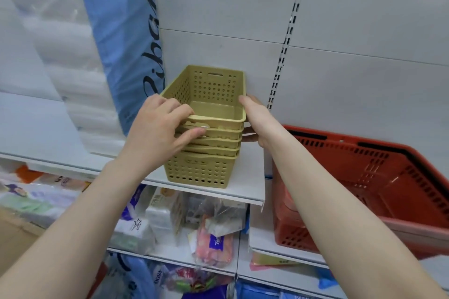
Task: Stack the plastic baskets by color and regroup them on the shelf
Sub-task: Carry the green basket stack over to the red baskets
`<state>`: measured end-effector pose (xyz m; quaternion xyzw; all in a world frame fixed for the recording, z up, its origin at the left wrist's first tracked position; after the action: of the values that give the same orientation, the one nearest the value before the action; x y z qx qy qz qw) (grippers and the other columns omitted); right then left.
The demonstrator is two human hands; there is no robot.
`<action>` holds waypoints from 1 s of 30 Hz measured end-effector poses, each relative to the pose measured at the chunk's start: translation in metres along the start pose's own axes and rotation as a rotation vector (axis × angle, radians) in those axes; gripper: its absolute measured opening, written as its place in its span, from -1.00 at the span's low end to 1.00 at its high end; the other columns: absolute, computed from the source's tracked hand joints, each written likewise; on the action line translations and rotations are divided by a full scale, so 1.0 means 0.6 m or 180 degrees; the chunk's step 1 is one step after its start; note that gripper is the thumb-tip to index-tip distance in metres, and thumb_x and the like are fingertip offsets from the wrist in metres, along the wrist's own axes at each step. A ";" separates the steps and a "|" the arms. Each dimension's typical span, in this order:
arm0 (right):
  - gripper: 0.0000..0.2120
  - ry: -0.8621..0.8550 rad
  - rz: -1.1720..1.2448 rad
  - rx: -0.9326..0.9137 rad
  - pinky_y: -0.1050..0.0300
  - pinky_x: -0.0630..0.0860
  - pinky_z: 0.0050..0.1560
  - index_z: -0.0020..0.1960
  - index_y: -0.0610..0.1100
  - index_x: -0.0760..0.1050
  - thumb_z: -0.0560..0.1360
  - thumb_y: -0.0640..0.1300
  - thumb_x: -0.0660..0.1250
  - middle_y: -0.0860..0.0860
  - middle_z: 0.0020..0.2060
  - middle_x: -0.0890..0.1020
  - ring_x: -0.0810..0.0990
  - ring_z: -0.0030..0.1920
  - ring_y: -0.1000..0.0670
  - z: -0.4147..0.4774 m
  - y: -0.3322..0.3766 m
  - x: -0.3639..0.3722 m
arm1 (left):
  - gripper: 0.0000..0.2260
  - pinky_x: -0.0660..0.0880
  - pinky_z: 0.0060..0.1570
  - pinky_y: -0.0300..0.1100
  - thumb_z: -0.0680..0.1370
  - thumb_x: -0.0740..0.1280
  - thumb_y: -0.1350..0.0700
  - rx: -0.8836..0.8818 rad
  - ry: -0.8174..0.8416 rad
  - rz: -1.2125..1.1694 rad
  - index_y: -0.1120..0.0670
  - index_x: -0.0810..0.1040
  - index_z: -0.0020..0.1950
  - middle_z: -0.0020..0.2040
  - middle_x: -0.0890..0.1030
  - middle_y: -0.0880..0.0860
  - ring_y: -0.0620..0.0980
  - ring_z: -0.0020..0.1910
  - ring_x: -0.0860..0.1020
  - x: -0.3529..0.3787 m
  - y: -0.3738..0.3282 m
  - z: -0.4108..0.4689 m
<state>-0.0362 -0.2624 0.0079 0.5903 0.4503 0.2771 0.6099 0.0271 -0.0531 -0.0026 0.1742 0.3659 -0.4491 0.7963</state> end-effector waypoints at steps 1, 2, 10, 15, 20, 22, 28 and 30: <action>-0.57 0.0016 -0.0091 -0.0040 0.01 0.60 -0.02 0.45 0.06 0.33 0.64 0.14 0.03 0.01 0.11 0.57 0.60 0.05 -0.08 -0.004 0.001 -0.002 | -0.40 0.33 0.07 -0.07 0.51 0.03 -0.39 0.0009 -0.0004 0.0052 0.07 0.59 -0.02 -0.15 0.58 0.00 0.05 -0.08 0.42 0.000 -0.001 -0.001; -0.53 0.0049 -0.0217 -0.0076 -0.02 0.61 0.05 0.46 0.06 0.32 0.63 0.20 0.03 0.00 0.15 0.57 0.60 0.07 -0.09 -0.007 0.001 -0.005 | -0.42 0.33 0.16 -0.03 0.52 0.04 -0.38 0.0012 0.0006 0.0135 0.08 0.59 -0.01 -0.15 0.59 0.01 0.07 -0.07 0.44 -0.001 -0.002 -0.001; -0.56 -0.0606 -0.2806 -0.1102 -0.01 0.40 0.28 0.49 0.00 0.35 0.65 0.08 0.06 -0.11 0.31 0.54 0.49 0.31 -0.15 -0.097 -0.047 -0.111 | -0.66 0.10 0.47 0.20 0.58 0.27 -0.05 0.0437 -0.0236 0.0181 0.13 0.57 0.23 0.12 0.58 0.14 0.19 0.19 0.48 -0.006 -0.081 -0.016; -0.56 -0.0897 -0.3875 -0.1235 -0.10 0.46 0.26 0.48 -0.03 0.35 0.64 0.06 0.12 -0.09 0.33 0.50 0.48 0.31 -0.19 -0.221 -0.128 -0.228 | -0.71 0.30 0.38 0.09 0.56 0.30 0.07 0.1006 -0.0218 -0.0180 0.17 0.57 0.23 0.14 0.57 0.19 0.24 0.22 0.47 0.028 -0.209 -0.027; -0.57 -0.1175 -0.4316 -0.1025 -0.08 0.54 0.13 0.43 -0.08 0.43 0.62 0.04 0.15 -0.14 0.24 0.56 0.54 0.22 -0.22 -0.368 -0.221 -0.376 | -0.72 0.46 0.11 -0.03 0.57 0.28 0.02 0.1131 0.0198 -0.0685 0.12 0.60 0.20 0.08 0.61 0.12 0.17 0.08 0.55 0.077 -0.394 -0.043; -0.54 -0.1295 -0.4386 -0.0933 -0.08 0.56 0.03 0.37 -0.11 0.49 0.58 0.06 0.11 -0.15 0.15 0.61 0.60 0.12 -0.24 -0.434 -0.254 -0.440 | -0.72 0.48 0.06 -0.02 0.57 0.26 0.00 0.1214 0.0329 -0.0837 0.09 0.60 0.19 0.07 0.62 0.10 0.15 0.05 0.55 0.096 -0.484 -0.052; -0.51 -0.1584 -0.4441 -0.0382 -0.13 0.56 0.06 0.36 -0.13 0.50 0.56 0.08 0.08 -0.17 0.13 0.62 0.58 0.12 -0.26 -0.636 -0.353 -0.635 | -0.75 0.51 -0.06 -0.01 0.56 0.28 -0.02 0.1463 0.0634 -0.1284 0.04 0.61 0.14 0.04 0.63 0.06 0.17 -0.01 0.56 0.159 -0.763 -0.079; -0.53 -0.1693 -0.4414 -0.0253 -0.13 0.55 0.06 0.35 -0.14 0.51 0.57 0.05 0.10 -0.16 0.13 0.62 0.58 0.11 -0.26 -0.688 -0.389 -0.694 | -0.75 0.53 -0.07 0.01 0.55 0.28 -0.02 0.1494 0.0753 -0.1443 0.04 0.61 0.14 0.06 0.63 0.06 0.17 0.02 0.56 0.183 -0.845 -0.087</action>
<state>-0.6267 -0.4650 -0.0834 0.1952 0.5464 -0.3077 0.7541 -0.3863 -0.3577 -0.0927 0.3178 0.3718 -0.6631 0.5666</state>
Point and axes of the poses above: each hand's wrist, its own z-axis towards the middle knuckle, its own x-axis out of the palm, y = z × x, the point moved 1 cm from there along z, towards the middle knuckle
